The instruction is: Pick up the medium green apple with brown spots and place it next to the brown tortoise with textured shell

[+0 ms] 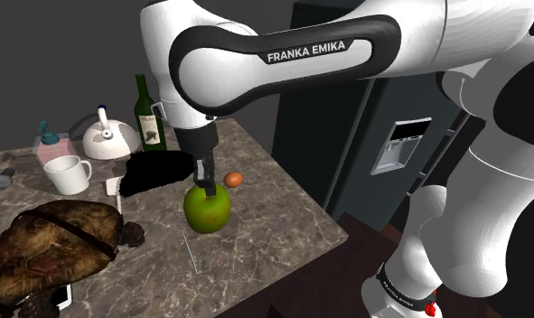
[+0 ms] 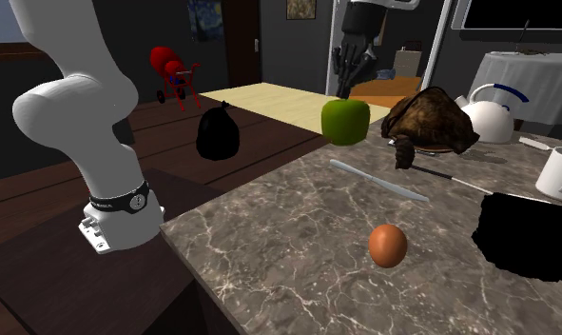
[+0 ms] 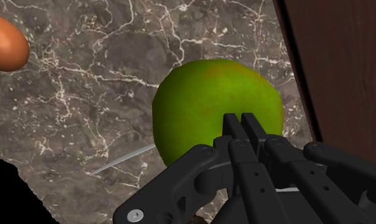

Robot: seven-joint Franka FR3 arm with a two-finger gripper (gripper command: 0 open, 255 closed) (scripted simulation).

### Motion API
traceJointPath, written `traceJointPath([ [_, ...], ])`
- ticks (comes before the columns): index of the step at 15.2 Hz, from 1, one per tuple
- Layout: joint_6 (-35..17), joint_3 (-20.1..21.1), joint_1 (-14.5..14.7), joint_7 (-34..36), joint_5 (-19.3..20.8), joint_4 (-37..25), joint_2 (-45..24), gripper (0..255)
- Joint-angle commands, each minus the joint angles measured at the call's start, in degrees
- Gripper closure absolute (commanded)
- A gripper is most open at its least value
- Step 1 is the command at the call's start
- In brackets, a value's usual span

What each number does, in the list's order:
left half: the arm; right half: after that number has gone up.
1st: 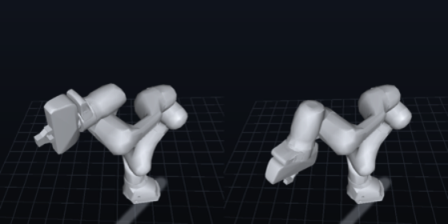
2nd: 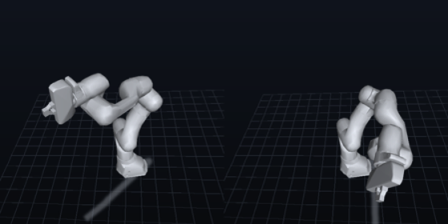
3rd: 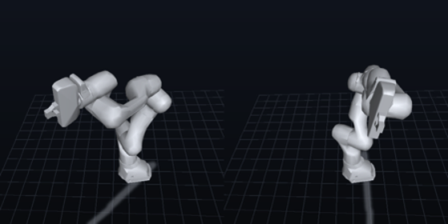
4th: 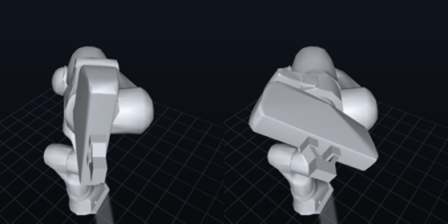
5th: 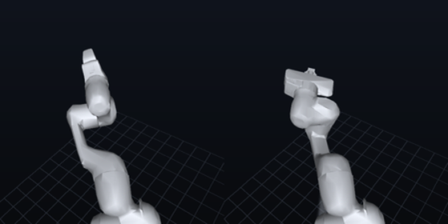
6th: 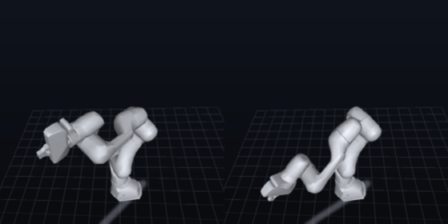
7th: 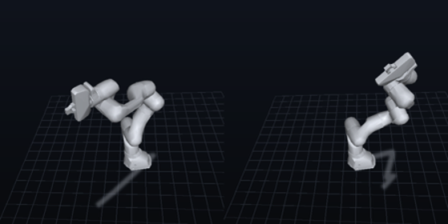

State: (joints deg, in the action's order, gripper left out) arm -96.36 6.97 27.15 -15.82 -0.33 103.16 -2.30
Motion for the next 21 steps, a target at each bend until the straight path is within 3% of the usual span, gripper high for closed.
traceJointPath([
  [1,-1.5,0.0,0.0,0.1,0.0,1.4,-0.1,255],
  [17,-13.4,0.0,0.1,0.2,0.3,10.5,-2.9,255],
  [21,-13.7,0.0,0.1,0.2,0.4,10.7,-3.0,255],
])
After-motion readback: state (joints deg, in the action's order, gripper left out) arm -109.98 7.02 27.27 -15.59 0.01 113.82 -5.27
